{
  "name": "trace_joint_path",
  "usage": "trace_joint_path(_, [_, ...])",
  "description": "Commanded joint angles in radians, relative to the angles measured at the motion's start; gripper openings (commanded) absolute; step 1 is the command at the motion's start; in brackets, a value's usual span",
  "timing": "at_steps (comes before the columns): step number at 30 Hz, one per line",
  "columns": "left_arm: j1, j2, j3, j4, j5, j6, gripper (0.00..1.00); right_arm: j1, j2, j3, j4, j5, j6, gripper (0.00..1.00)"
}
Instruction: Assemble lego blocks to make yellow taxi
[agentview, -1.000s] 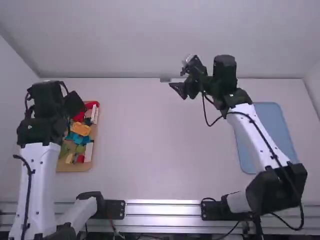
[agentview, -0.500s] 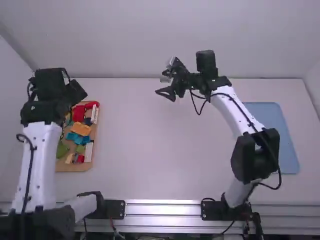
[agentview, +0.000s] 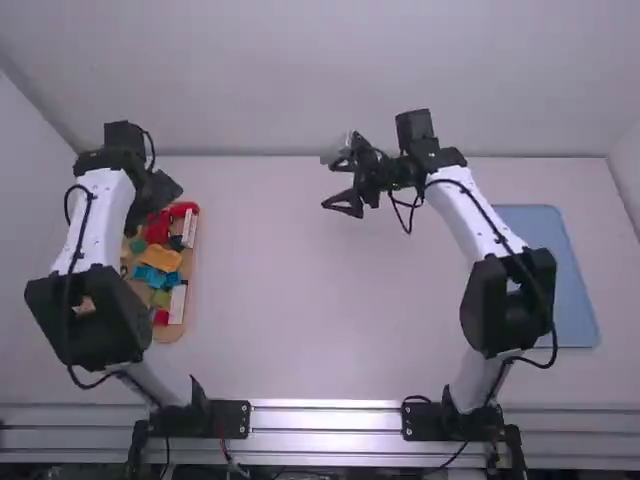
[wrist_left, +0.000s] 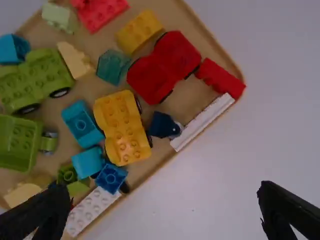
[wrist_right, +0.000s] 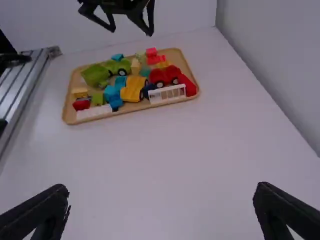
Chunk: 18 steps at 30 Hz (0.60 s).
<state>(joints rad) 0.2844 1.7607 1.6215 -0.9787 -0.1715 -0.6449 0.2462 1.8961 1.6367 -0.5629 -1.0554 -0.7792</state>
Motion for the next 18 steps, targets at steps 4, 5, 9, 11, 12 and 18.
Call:
trace_joint_path(4, [0.046, 0.055, -0.032, -0.008, 0.097, -0.018, 0.99, -0.038, -0.008, 0.034, 0.001, -0.020, -0.056, 0.99])
trace_joint_path(5, [0.045, 0.063, -0.046, -0.008, 0.093, -0.017, 0.99, -0.043, -0.008, 0.034, 0.001, -0.021, -0.056, 0.99])
trace_joint_path(9, [0.046, 0.090, -0.112, 0.001, 0.087, -0.021, 0.99, -0.050, -0.007, 0.034, 0.001, -0.021, -0.056, 0.99])
trace_joint_path(11, [0.040, 0.091, -0.167, 0.042, 0.107, -0.021, 0.97, -0.050, -0.007, 0.034, 0.001, -0.017, -0.063, 0.99])
trace_joint_path(12, [0.040, 0.091, -0.195, 0.064, 0.112, -0.021, 0.95, -0.050, -0.007, 0.034, 0.001, -0.019, -0.071, 0.99])
trace_joint_path(18, [0.064, 0.091, -0.325, 0.159, 0.097, -0.038, 0.96, -0.051, -0.007, 0.034, 0.001, -0.017, -0.086, 0.99])
